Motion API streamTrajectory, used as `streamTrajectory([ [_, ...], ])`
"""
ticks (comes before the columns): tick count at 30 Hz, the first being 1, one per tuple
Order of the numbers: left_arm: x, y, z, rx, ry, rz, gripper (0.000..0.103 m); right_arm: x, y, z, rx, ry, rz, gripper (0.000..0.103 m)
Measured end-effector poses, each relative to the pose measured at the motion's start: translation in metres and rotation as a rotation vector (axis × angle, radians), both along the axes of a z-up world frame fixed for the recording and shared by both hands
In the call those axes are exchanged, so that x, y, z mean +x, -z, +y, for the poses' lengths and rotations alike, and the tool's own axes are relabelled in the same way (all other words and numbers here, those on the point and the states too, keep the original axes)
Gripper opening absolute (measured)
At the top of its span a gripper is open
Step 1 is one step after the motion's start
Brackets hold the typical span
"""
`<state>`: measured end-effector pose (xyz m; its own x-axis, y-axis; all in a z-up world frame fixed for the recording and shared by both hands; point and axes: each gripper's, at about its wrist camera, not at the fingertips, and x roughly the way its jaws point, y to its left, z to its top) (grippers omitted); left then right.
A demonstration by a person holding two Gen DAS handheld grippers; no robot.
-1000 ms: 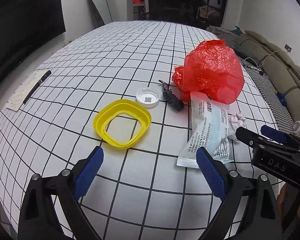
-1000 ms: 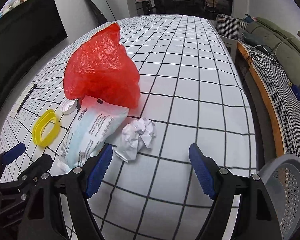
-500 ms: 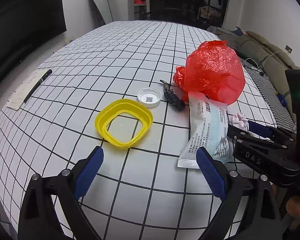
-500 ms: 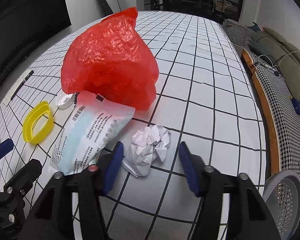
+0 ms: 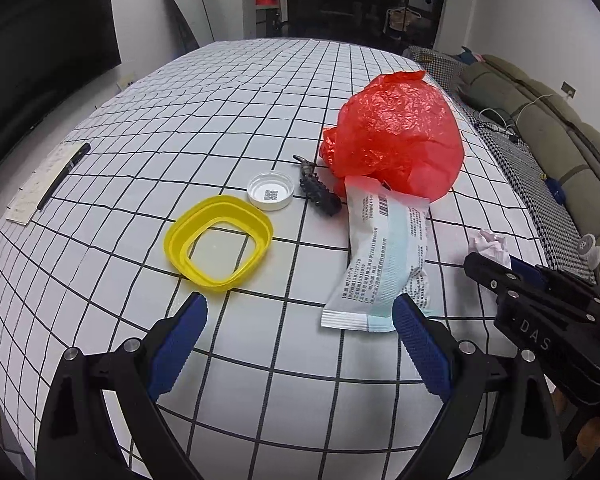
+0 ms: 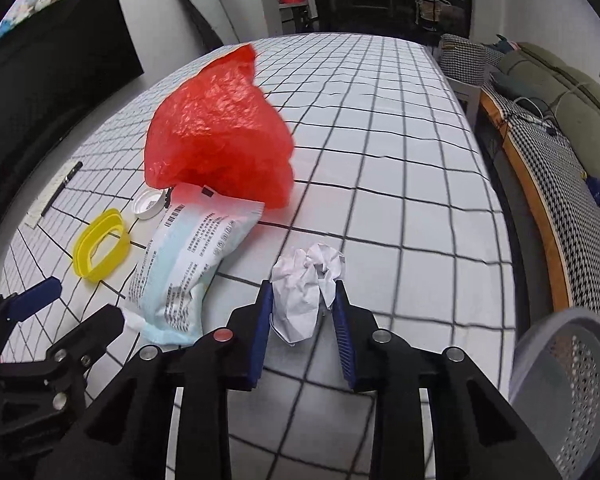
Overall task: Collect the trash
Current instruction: 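Grasp the crumpled white paper with the right gripper while the left gripper grasps the wipes packet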
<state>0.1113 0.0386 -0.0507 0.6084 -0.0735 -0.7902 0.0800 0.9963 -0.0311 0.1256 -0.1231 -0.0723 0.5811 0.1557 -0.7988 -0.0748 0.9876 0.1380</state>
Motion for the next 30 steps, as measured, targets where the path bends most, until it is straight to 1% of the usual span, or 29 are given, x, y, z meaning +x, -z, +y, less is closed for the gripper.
streamTrajectory([
  [3, 0.002, -0.001, -0.011, 0.001, 0.026, 0.005, 0.092, -0.016, -0.003, -0.016, 0.026, 0.029, -0.008, 0.029],
  [8, 0.011, -0.004, -0.032, 0.034, 0.062, -0.004, 0.092, -0.038, -0.007, -0.039, 0.052, 0.072, -0.016, 0.029],
  [10, 0.018, -0.002, -0.040, 0.027, 0.078, 0.012, 0.092, -0.044, -0.006, -0.047, 0.068, 0.084, -0.017, 0.029],
  [15, 0.034, 0.004, -0.056, 0.072, 0.088, 0.024, 0.092, -0.053, -0.002, -0.066, 0.098, 0.117, -0.012, 0.029],
  [19, 0.044, 0.010, -0.062, 0.074, 0.092, 0.045, 0.092, -0.056, -0.001, -0.074, 0.115, 0.127, -0.010, 0.029],
  [20, 0.046, 0.012, -0.064, 0.075, 0.094, 0.051, 0.091, -0.057, 0.000, -0.076, 0.119, 0.129, -0.010, 0.029],
  [22, 0.047, 0.014, -0.065, 0.082, 0.093, 0.060, 0.083, -0.057, 0.000, -0.077, 0.127, 0.133, -0.009, 0.029],
  [24, 0.048, 0.018, -0.065, 0.082, 0.100, 0.075, 0.070, -0.057, 0.001, -0.080, 0.133, 0.135, -0.008, 0.029],
  [25, 0.048, 0.019, -0.065, 0.079, 0.104, 0.082, 0.066, -0.057, 0.001, -0.080, 0.136, 0.135, -0.007, 0.029],
  [26, 0.047, 0.020, -0.065, 0.075, 0.106, 0.087, 0.061, -0.057, 0.001, -0.081, 0.138, 0.135, -0.006, 0.029],
  [27, 0.046, 0.020, -0.064, 0.070, 0.106, 0.088, 0.058, -0.057, 0.001, -0.081, 0.138, 0.134, -0.005, 0.029],
  [30, 0.039, 0.018, -0.060, 0.054, 0.103, 0.081, 0.058, -0.058, 0.001, -0.080, 0.140, 0.133, -0.006, 0.029],
])
